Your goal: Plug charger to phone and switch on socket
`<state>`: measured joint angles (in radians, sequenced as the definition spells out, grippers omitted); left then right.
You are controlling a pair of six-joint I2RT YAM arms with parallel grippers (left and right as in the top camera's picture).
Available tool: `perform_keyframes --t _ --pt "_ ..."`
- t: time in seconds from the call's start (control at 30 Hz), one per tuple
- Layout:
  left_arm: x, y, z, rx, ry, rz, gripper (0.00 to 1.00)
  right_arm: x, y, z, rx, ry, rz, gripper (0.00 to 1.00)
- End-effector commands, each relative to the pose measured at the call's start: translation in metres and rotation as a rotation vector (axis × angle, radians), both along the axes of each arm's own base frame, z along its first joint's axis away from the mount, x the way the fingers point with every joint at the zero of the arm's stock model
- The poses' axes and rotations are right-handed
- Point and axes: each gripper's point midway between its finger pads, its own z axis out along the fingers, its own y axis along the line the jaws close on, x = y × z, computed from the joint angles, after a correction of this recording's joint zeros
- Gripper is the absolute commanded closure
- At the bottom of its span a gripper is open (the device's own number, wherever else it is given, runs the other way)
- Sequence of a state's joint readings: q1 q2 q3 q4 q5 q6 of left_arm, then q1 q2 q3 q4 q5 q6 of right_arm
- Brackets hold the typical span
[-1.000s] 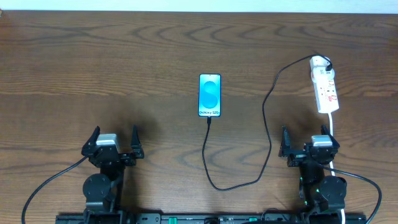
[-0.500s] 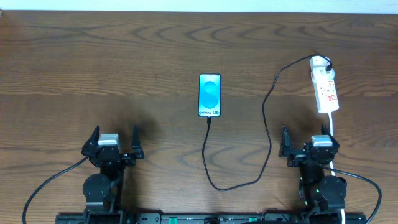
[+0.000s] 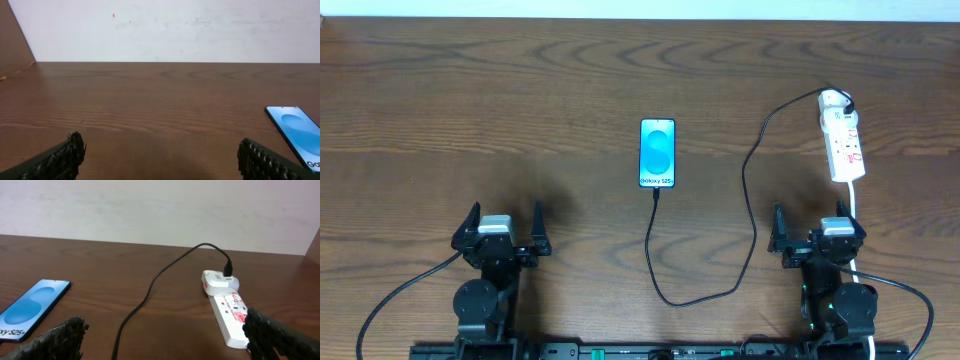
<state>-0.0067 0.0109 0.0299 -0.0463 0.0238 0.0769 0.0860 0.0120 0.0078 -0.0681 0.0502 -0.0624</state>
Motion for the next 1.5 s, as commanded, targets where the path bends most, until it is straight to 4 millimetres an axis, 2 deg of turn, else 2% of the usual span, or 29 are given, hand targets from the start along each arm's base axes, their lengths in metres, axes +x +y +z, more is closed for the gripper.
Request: perform_keyframes --t 0.0,1.47 --pt "-0.0003 0.003 -0.017 0.01 0.043 0.014 0.01 -0.0002 -0.003 -0.0002 0.005 -0.002 -0.016 0.01" --pt "-0.0003 0.003 -0.017 0.01 0.043 0.014 0.01 -0.0002 -0.0016 -0.0003 0.001 -0.001 -0.008 0.01"
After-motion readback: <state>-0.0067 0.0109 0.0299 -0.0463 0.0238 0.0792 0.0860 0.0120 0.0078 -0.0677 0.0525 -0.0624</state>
